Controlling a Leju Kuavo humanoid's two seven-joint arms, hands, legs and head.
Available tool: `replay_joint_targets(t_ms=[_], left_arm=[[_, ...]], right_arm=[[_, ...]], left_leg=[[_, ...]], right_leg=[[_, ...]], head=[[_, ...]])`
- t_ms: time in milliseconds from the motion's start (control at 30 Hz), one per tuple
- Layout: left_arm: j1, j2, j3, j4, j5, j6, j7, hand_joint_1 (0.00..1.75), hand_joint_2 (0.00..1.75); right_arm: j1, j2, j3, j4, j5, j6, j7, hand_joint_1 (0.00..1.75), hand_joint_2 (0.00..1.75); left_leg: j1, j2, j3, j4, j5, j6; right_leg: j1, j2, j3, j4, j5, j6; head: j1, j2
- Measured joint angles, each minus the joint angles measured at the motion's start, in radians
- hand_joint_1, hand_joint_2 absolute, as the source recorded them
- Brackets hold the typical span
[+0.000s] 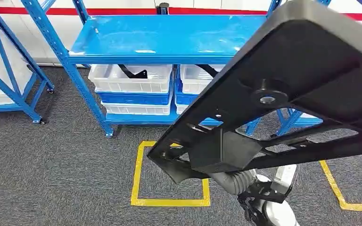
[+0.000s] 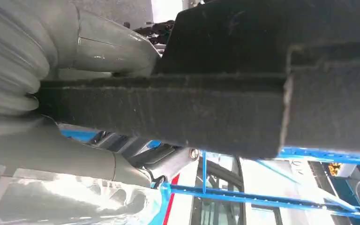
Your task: Take the parts from the cabinet and place them on the table.
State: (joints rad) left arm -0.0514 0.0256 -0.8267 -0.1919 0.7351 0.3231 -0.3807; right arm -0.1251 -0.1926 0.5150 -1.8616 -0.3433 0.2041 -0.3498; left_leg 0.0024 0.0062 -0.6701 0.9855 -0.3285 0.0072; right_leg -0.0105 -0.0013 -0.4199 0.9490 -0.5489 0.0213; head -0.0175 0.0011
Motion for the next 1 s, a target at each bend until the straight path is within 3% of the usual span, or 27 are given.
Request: replay_joint_targets(t_ms=[33, 67, 100, 133, 167, 200, 233, 267, 300, 333, 367, 400, 500, 533, 567, 633, 667, 700, 733, 767, 800, 833, 867, 900, 933, 1000], left_arm=[[-0.001, 0.0, 0.0, 0.001, -0.001, 0.0, -0.002, 0.0, 1.75], [0.001, -0.001, 0.0, 0.001, -0.002, 0.0, -0.002, 0.0, 1.75], [0.001, -0.002, 0.0, 0.001, -0.003, 0.0, -0.002, 0.0, 1.75], [0.001, -0.002, 0.0, 0.001, -0.004, 0.0, -0.002, 0.0, 1.75], [0.0, -0.002, 0.0, 0.001, -0.004, 0.0, -0.002, 0.0, 1.75], [0.0, -0.002, 0.0, 0.001, -0.004, 0.0, -0.002, 0.0, 1.75], [0.0, -0.002, 0.0, 0.001, -0.006, 0.0, -0.002, 0.0, 1.75], [0.0, -0.002, -0.001, 0.001, -0.008, -0.002, -0.002, 0.0, 1.75], [0.0, -0.001, -0.001, 0.001, -0.01, -0.006, 0.0, 0.0, 1.75], [0.0, 0.0, -0.001, 0.001, -0.011, -0.009, 0.001, 0.0, 1.75], [0.0, 0.0, -0.001, 0.001, -0.011, -0.01, 0.002, 0.0, 1.75], [0.001, 0.0, -0.001, 0.001, -0.011, -0.01, 0.004, 0.0, 1.75], [0.001, 0.0, -0.001, 0.001, -0.012, -0.008, 0.005, 0.0, 1.75], [-0.001, -0.002, -0.001, 0.001, -0.011, -0.007, 0.005, 0.0, 1.75], [-0.001, -0.001, -0.001, 0.001, -0.011, -0.006, 0.004, 0.0, 1.75], [0.0, 0.0, -0.001, 0.001, -0.011, -0.006, 0.005, 0.0, 1.75], [0.001, 0.0, -0.001, 0.001, -0.011, -0.006, 0.005, 0.0, 1.75], [0.002, 0.0, -0.001, 0.001, -0.011, -0.006, 0.005, 0.0, 1.75], [0.001, 0.0, -0.001, 0.001, -0.011, -0.007, 0.005, 0.0, 1.75], [0.001, 0.0, -0.001, 0.001, -0.011, -0.008, 0.005, 0.0, 1.75], [0.001, 0.0, -0.001, 0.001, -0.011, -0.009, 0.005, 0.0, 1.75], [0.0, -0.001, -0.001, 0.001, -0.011, -0.01, 0.005, 0.0, 1.75], [0.0, 0.0, -0.001, 0.001, -0.011, -0.01, 0.005, 0.0, 1.75], [0.0, -0.001, -0.001, 0.001, -0.011, -0.01, 0.005, 0.0, 1.75], [0.0, 0.0, -0.001, 0.001, -0.011, -0.01, 0.005, 0.0, 1.75], [0.001, 0.0, -0.001, 0.001, -0.011, -0.01, 0.005, 0.0, 1.75]], right_arm=[[0.0, 0.001, 0.0, 0.002, 0.0, 0.0, 0.0, 1.75, 1.75], [0.001, 0.003, 0.0, 0.003, 0.001, 0.0, 0.001, 1.75, 1.75], [0.001, 0.004, 0.0, 0.003, 0.0, 0.001, 0.001, 1.75, 1.75], [0.001, 0.005, 0.0, 0.003, 0.0, 0.0, 0.001, 1.75, 1.75], [0.001, 0.006, 0.0, 0.005, 0.001, 0.001, 0.001, 1.75, 1.75], [0.002, 0.006, 0.0, 0.007, 0.001, 0.001, 0.001, 1.75, 1.75], [0.004, 0.006, 0.0, 0.008, 0.001, 0.002, 0.002, 1.75, 1.75], [0.006, 0.006, 0.0, 0.009, -0.001, 0.003, 0.003, 1.75, 1.75], [0.007, 0.006, 0.0, 0.009, -0.002, 0.007, 0.004, 1.75, 1.75], [0.007, 0.006, 0.0, 0.009, -0.004, 0.016, 0.006, 1.75, 1.75], [0.007, 0.007, 0.0, 0.009, -0.006, 0.02, 0.006, 1.75, 1.75], [0.005, 0.009, 0.0, 0.009, -0.007, 0.024, 0.008, 1.75, 1.75], [0.006, 0.012, -0.001, 0.009, -0.01, 0.034, 0.009, 1.75, 1.75], [0.008, 0.011, -0.001, 0.01, -0.01, 0.036, 0.009, 1.75, 1.75], [0.006, 0.011, -0.001, 0.011, -0.01, 0.036, 0.009, 1.75, 1.75], [0.005, 0.011, -0.001, 0.013, -0.01, 0.036, 0.01, 1.75, 1.75], [0.006, 0.011, -0.001, 0.017, -0.01, 0.036, 0.01, 1.75, 1.75], [0.006, 0.011, 0.0, 0.019, -0.01, 0.036, 0.01, 1.75, 1.75], [0.006, 0.011, -0.001, 0.022, -0.01, 0.036, 0.01, 1.75, 1.75], [0.006, 0.011, -0.001, 0.024, -0.01, 0.036, 0.01, 1.75, 1.75], [0.006, 0.011, -0.001, 0.026, -0.01, 0.036, 0.01, 1.75, 1.75], [0.005, 0.011, -0.001, 0.026, -0.01, 0.037, 0.01, 1.75, 1.75], [0.004, 0.011, -0.001, 0.026, -0.01, 0.037, 0.01, 1.75, 1.75], [0.004, 0.012, -0.001, 0.026, -0.01, 0.037, 0.01, 1.75, 1.75], [0.004, 0.012, -0.001, 0.026, -0.011, 0.037, 0.01, 1.75, 1.75], [0.005, 0.011, -0.001, 0.026, -0.01, 0.037, 0.01, 1.75, 1.75]], left_leg=[[0.005, -0.005, -0.011, 0.015, -0.037, -0.007], [0.006, -0.005, -0.021, 0.05, -0.093, -0.011], [0.009, -0.006, -0.041, 0.135, -0.174, -0.018], [0.009, -0.006, -0.058, 0.211, -0.22, -0.022], [0.01, -0.006, -0.072, 0.285, -0.244, -0.026], [0.011, -0.006, -0.072, 0.332, -0.231, -0.029], [0.013, -0.006, -0.055, 0.333, -0.185, -0.031], [0.016, -0.007, -0.027, 0.302, -0.149, -0.031], [0.02, -0.014, 0.036, 0.219, -0.116, -0.029], [0.023, -0.044, 0.108, 0.114, -0.121, -0.026], [0.025, -0.073, 0.152, 0.058, -0.154, -0.02], [0.023, -0.074, 0.164, 0.02, -0.165, -0.016], [0.013, -0.041, 0.159, 0.004, -0.167, -0.008], [0.023, -0.024, 0.16, -0.009, -0.161, 0.006], [0.02, -0.02, 0.156, -0.016, -0.155, 0.018], [0.016, 0.002, 0.146, -0.016, -0.148, 0.028], [0.013, 0.013, 0.141, -0.014, -0.146, 0.03], [0.011, 0.022, 0.137, -0.011, -0.145, 0.03], [0.01, 0.033, 0.134, -0.007, -0.144, 0.03], [0.01, 0.043, 0.133, -0.004, -0.144, 0.03], [0.01, 0.051, 0.134, -0.003, -0.145, 0.029], [0.01, 0.059, 0.136, -0.002, -0.145, 0.028], [0.005, 0.065, 0.136, -0.001, -0.145, 0.025], [-0.002, 0.071, 0.132, 0.002, -0.144, 0.019], [-0.002, 0.079, 0.13, 0.001, -0.142, 0.015], [-0.001, 0.096, 0.131, 0.002, -0.14, 0.009]], right_leg=[[-0.008, -0.004, -0.009, 0.001, 0.011, -0.011], [-0.007, -0.005, -0.02, 0.001, 0.021, -0.026], [-0.005, -0.008, -0.034, 0.001, 0.034, -0.032], [-0.004, -0.009, -0.046, 0.003, 0.045, -0.033], [-0.002, -0.01, -0.053, 0.005, 0.056, -0.033], [-0.002, -0.01, -0.071, 0.008, 0.061, -0.032], [-0.002, -0.009, -0.087, 0.014, 0.07, -0.027], [-0.003, -0.002, -0.099, 0.019, 0.076, -0.023], [-0.004, 0.005, -0.111, 0.024, 0.081, -0.015], [-0.005, 0.009, -0.12, 0.031, 0.086, -0.009], [-0.004, 0.01, -0.132, 0.032, 0.089, -0.003], [-0.001, 0.016, -0.134, 0.035, 0.097, 0.004], [-0.002, 0.039, -0.153, 0.035, 0.118, 0.028], [-0.003, 0.036, -0.176, 0.053, 0.107, 0.027], [0.004, 0.021, -0.196, 0.095, 0.078, 0.024], [-0.001, 0.016, -0.259, 0.242, 0.011, 0.015], [-0.002, 0.015, -0.287, 0.312, -0.011, 0.015], [-0.002, 0.014, -0.296, 0.344, -0.016, 0.02], [-0.002, 0.013, -0.281, 0.328, -0.007, 0.028], [-0.002, 0.009, -0.246, 0.272, 0.016, 0.036], [-0.002, -0.001, -0.193, 0.182, 0.05, 0.045], [-0.001, -0.027, -0.14, 0.089, 0.081, 0.049], [0.005, -0.082, -0.119, 0.037, 0.071, 0.039], [0.017, -0.064, -0.117, 0.036, 0.081, 0.027], [0.016, -0.052, -0.122, 0.039, 0.082, 0.016], [0.013, -0.034, -0.13, 0.038, 0.089, 0.004]], head=[[-0.004, 0.0], [-0.006, 0.0], [-0.01, 0.0], [-0.008, 0.0], [-0.009, 0.0], [-0.009, 0.0], [-0.01, 0.0], [-0.009, 0.0], [-0.009, 0.0], [-0.009, 0.0], [-0.01, 0.0], [-0.005, 0.0], [-0.006, 0.0], [-0.005, 0.0], [0.0, 0.0], [0.006, 0.0], [0.006, 0.0], [0.006, 0.0], [0.006, 0.0], [0.007, 0.0], [0.006, 0.0], [0.007, 0.0], [0.008, 0.0], [0.006, 0.0], [0.006, 0.0], [0.006, 0.0]])
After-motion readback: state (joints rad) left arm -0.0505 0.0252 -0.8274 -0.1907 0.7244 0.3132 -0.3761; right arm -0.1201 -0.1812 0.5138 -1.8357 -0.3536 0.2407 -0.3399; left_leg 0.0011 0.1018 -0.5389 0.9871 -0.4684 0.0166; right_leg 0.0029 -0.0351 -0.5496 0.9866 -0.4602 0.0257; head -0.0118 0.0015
